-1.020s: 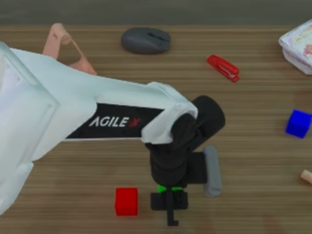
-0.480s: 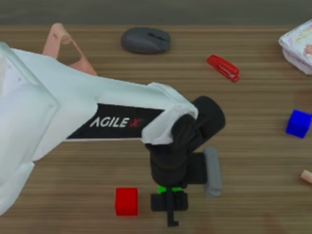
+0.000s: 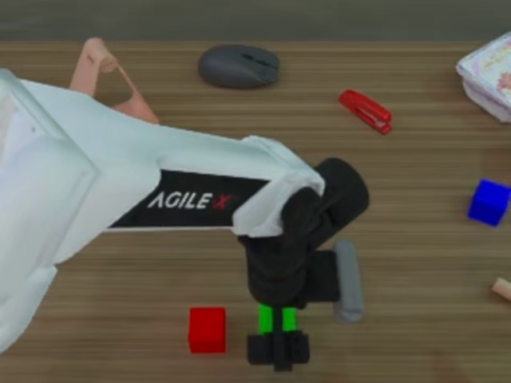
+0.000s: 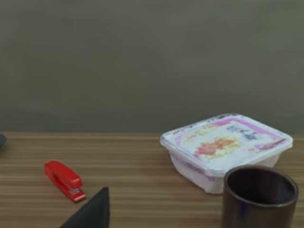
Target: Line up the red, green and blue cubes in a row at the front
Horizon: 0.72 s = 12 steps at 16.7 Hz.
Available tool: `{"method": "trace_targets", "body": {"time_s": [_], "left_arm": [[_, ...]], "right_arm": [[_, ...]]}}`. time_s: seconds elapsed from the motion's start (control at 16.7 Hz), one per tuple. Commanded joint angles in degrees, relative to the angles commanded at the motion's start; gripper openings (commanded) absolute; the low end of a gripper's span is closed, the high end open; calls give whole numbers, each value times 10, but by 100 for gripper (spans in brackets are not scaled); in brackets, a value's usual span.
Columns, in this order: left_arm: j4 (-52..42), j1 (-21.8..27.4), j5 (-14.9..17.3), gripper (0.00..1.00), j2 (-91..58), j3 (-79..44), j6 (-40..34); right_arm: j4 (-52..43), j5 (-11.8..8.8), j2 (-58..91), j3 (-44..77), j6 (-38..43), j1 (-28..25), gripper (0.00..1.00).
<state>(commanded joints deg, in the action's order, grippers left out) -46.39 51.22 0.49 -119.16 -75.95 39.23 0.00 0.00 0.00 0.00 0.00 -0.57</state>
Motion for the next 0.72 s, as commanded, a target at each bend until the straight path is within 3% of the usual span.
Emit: {"method": "trace_targets", "body": {"time_s": [0.48,0.72], "left_arm": [[-2,-1,0,100,1,-2,1],[-69,-4,0,100,25,-42,1]], "right_arm": [[0,0,0,0,0,0,100],[0,0,0,0,0,0,100]]}}
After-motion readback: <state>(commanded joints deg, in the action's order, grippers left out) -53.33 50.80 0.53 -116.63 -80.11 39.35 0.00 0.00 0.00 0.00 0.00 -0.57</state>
